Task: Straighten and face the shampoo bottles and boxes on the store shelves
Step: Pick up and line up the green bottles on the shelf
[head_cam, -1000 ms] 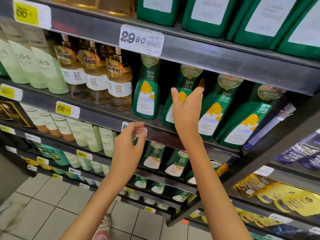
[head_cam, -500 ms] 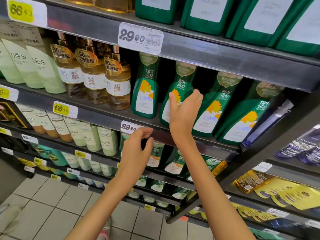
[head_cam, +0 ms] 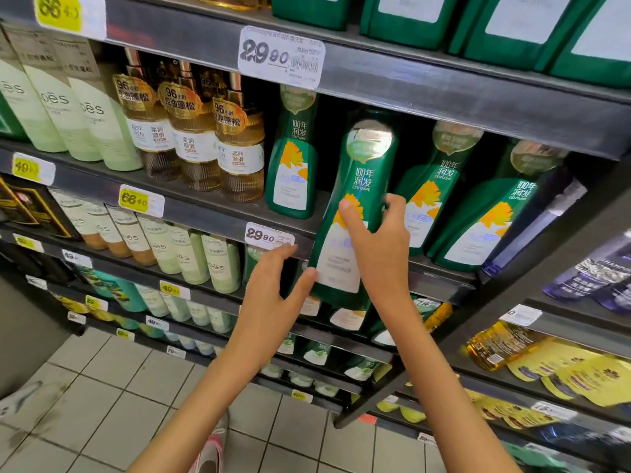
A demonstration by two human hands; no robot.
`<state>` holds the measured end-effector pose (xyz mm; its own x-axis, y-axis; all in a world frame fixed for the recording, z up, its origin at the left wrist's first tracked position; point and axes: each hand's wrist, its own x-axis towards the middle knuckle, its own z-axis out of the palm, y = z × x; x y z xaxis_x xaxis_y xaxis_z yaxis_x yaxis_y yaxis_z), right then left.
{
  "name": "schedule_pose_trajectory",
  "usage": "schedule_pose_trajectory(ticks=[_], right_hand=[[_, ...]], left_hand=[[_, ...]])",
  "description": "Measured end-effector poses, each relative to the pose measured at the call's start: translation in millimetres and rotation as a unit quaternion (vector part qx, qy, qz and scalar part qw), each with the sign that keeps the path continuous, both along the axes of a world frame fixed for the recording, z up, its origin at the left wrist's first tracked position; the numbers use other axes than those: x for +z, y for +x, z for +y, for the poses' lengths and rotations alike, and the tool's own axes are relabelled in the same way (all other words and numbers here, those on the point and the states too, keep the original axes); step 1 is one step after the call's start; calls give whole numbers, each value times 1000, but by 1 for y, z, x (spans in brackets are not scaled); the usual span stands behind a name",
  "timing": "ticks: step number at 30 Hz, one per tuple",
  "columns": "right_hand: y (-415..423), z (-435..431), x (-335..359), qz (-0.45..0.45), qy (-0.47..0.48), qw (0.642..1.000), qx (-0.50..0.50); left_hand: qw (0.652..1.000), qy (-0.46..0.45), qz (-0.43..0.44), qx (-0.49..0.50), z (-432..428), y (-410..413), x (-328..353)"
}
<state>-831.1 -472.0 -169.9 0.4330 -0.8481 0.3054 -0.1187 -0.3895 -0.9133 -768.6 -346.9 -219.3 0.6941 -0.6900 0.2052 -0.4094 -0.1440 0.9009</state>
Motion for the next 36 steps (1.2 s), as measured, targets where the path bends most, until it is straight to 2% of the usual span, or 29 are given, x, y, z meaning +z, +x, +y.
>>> schedule_pose_trajectory(ticks=[3,5,9,12,16,19,22,25,28,30,31,33,35,36], right_hand=[[-19,12,-13,15,80,995,53],[-29,19,-24,28,127,988,79],[-44,22,-43,81,167,973,140],[-56,19,-50,116,223,946,203],[-65,17,-62,50,331,905,264],[-62,22,-67,6,350,904,244],[-60,28,-72,12,333,918,213],[-58,35,-74,47,300,934,190],[-53,42,-74,65,297,940,152],[-52,45,-74,66,309,937,150],[-53,45,-75,66,315,934,156],[-58,41,-75,66,326,928,170],[-64,32,-75,62,344,919,183],[-67,27,-75,47,366,908,198]], left_hand=[[986,-6,152,-64,6,-14,-6],[973,-5,217,-79,9,-23,-15],[957,-21,279,-70,16,-36,-31],[937,-36,338,-82,23,-40,-42],[922,-41,369,-107,31,-41,-48],[922,-10,364,-132,36,-41,-49],[934,37,334,-119,40,-45,-52],[977,125,168,-36,43,-59,-54],[979,204,1,-11,36,-76,-58],[977,210,-47,0,28,-79,-61],[981,194,-31,-13,26,-78,-60],[986,126,79,-70,27,-68,-56],[967,91,193,-142,37,-55,-51],[945,78,262,-178,44,-49,-49]])
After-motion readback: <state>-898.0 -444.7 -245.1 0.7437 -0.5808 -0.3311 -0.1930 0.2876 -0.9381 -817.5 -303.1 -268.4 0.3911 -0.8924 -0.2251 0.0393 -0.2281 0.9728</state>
